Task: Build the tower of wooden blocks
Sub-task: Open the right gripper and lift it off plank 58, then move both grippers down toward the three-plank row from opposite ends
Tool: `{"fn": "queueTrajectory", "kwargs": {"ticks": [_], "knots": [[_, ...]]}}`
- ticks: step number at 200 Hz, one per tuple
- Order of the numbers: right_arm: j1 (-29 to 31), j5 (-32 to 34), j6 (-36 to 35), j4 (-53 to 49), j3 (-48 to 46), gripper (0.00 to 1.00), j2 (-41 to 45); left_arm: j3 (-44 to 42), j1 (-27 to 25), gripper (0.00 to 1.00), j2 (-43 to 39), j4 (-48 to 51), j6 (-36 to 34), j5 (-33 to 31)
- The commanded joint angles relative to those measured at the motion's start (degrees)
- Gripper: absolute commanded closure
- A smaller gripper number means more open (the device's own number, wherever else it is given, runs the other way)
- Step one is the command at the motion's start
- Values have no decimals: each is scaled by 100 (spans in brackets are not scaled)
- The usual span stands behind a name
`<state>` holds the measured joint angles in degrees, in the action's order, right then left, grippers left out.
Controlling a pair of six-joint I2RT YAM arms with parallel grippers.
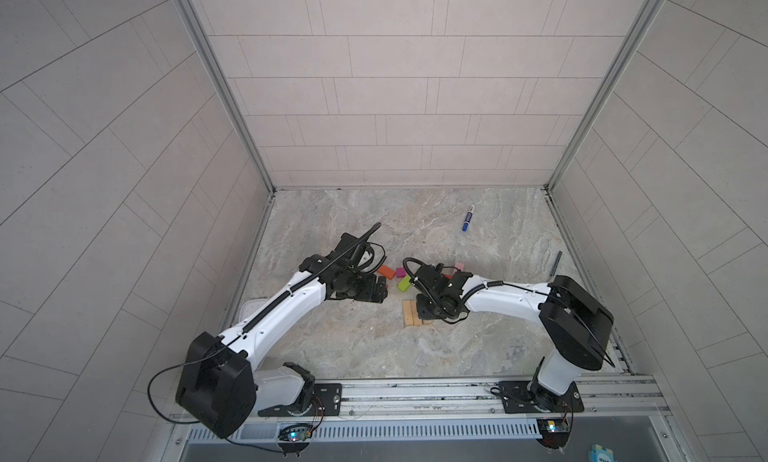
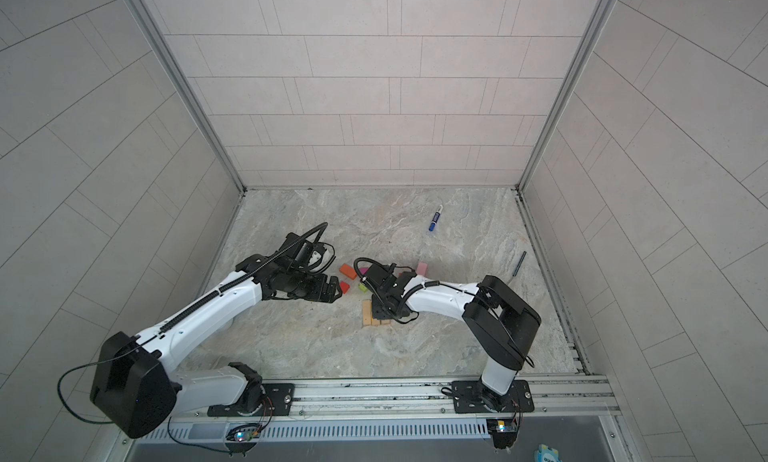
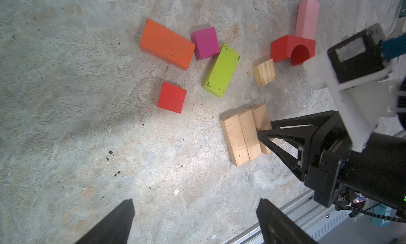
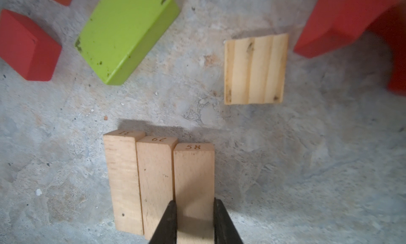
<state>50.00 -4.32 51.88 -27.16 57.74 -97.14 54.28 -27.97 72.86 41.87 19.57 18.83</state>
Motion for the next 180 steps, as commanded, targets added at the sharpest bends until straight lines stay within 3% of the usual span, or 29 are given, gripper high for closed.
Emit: {"fn": "queueTrajectory", "kwargs": {"ticks": [1,46,129,153,180], "knots": [[36,63,95,-52,-78,71,184,-54,37,6,-99,58,-59,-45],[28,89,69,-51,-96,62,362,-58,39,6,-97,58,-59,-46],[-162,371,-328,-416,-99,58,862,-77,-34,6,200,76,157,-28],[-227,646,-617,-689,-131,51,1049,-83,-86,6,269,67,336,-142],[-271,888,-960,-953,-183,36,1184,-259,-151,6,316,-120,550,-131]]}}
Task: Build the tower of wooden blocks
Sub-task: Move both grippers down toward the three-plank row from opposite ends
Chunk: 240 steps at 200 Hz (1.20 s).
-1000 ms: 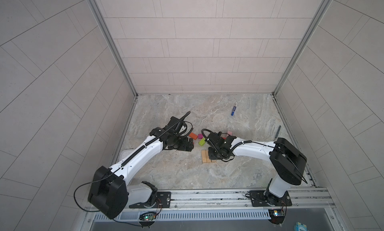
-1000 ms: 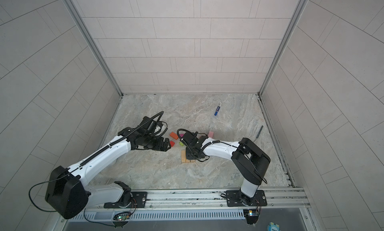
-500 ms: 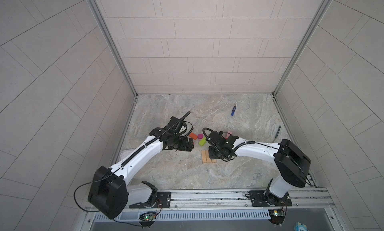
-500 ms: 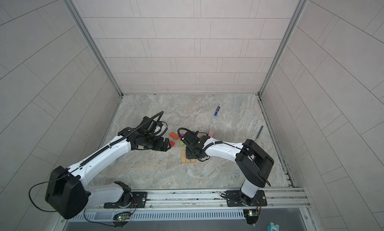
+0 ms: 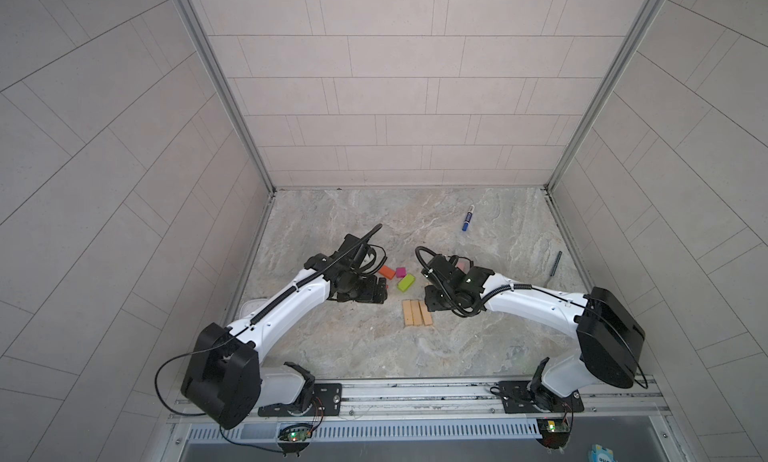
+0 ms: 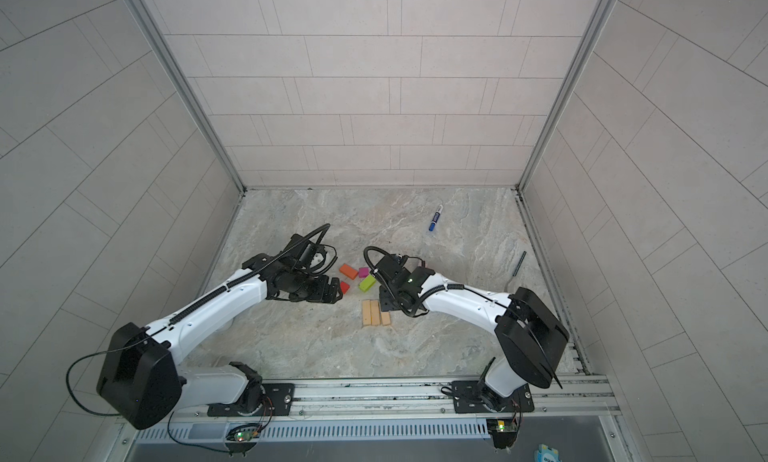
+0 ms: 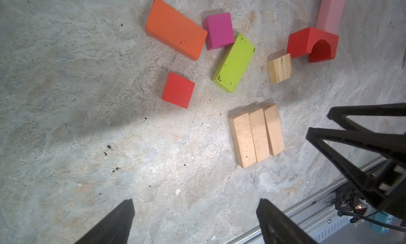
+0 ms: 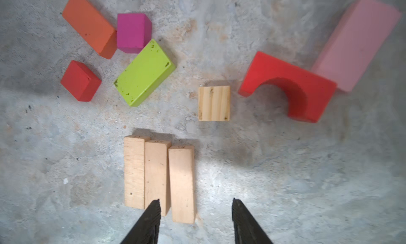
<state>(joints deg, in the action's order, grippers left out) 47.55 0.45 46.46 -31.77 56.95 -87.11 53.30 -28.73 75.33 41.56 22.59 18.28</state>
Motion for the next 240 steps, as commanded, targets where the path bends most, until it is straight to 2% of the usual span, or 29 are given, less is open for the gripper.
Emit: {"fn": "queueTrajectory", "kwargs": {"ticks": [1,37,79,135,240], "knots": [[-26,421,-422,-503,-109,36,183,-166,-82,6,74,-97,260,-78],[-40,644,-705,-695,-254,20,264,-247,-236,6,160,-295,483,-243],[-62,733,-983,-837,-325,9,165,-329,-455,6,478,-597,680,-429],[-62,617,-1164,-839,-468,6,-1,-233,-660,6,958,-824,772,-581],[77,262,-1113,-517,-484,4,-409,-168,-797,6,1340,-956,763,-658]]}}
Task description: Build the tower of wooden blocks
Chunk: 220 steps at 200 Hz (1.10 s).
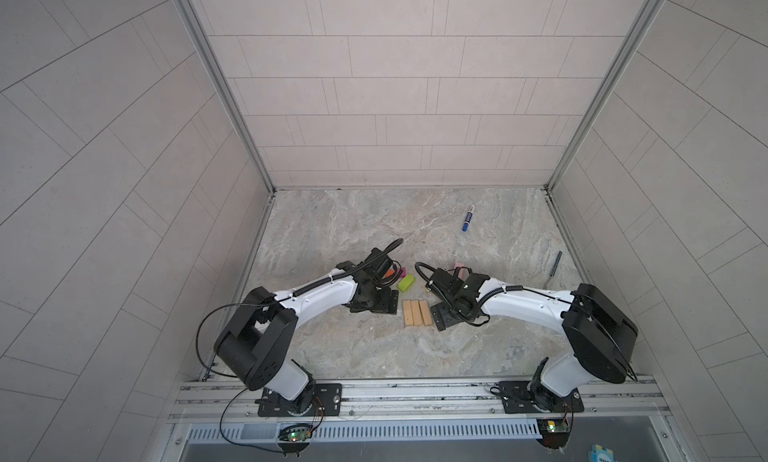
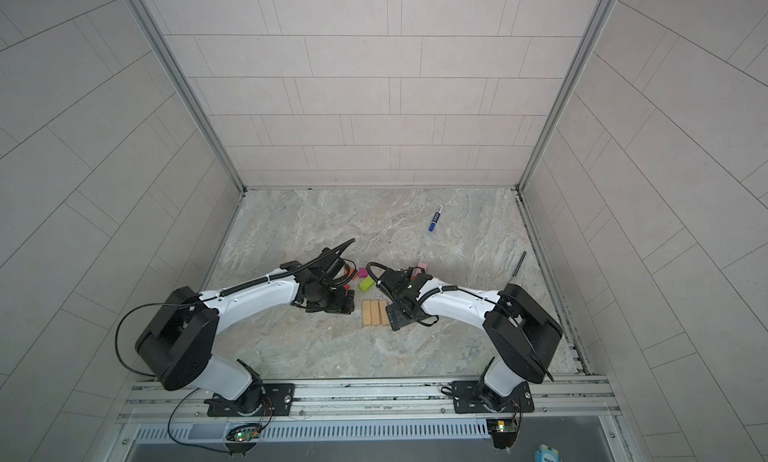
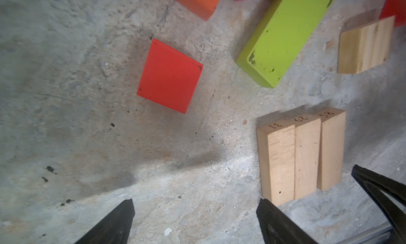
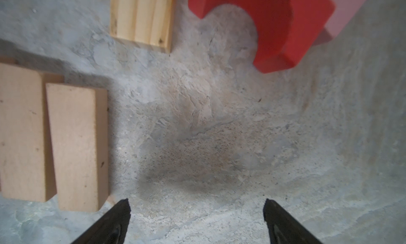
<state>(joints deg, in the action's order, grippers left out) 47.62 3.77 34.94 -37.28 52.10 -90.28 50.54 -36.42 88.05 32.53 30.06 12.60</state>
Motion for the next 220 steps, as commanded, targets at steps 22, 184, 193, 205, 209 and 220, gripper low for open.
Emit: {"fn": "queueTrajectory", "kwargs": {"ticks": [22,184,193,205,209,220], "knots": [[108,-78,72,63,27,4,-177,118,-45,6,117,-85,13,-75],[191,62,171,49,131,4,-271,37,-83,6,150,-152,33,-98],[188,149,163,-16,150,4,-254,40,-88,6,160,-159,34,-91],[170,258,163,-83,176,4,-227,32,-87,6,168,-175,33,-90],[165,277,164,-86,178,4,-214,34,-92,6,175,-177,35,-91],[139,288,165,-88,168,4,-184,32,-96,6,195,-186,28,-85]]}}
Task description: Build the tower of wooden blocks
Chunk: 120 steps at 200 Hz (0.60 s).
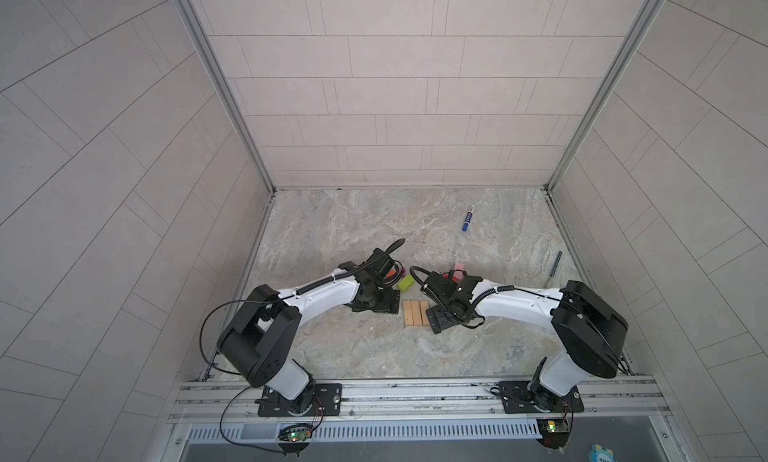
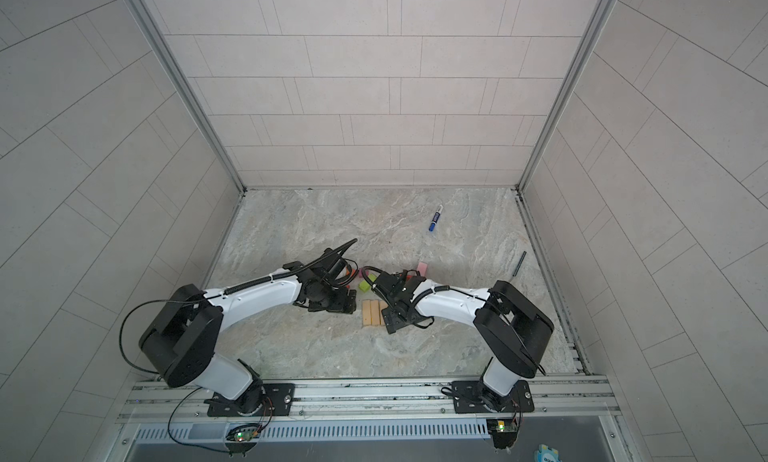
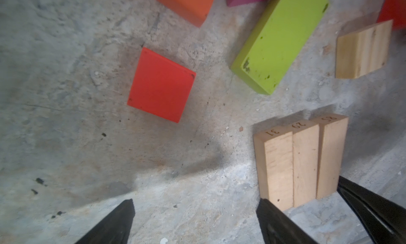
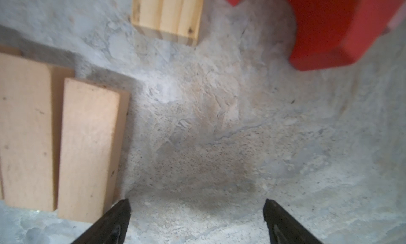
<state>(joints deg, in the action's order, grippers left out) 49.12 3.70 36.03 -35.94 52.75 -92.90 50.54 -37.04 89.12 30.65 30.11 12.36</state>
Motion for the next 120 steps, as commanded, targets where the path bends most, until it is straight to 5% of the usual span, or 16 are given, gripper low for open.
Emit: {"fn": "queueTrajectory", "kwargs": {"ticks": [1,120], "knots": [[-19,301,54,-225,103,4,79,33,-33,6,92,2,31,-60],[-197,368,47,-144,472,4,-210,-5,-141,6,246,-130,82,-67]]}}
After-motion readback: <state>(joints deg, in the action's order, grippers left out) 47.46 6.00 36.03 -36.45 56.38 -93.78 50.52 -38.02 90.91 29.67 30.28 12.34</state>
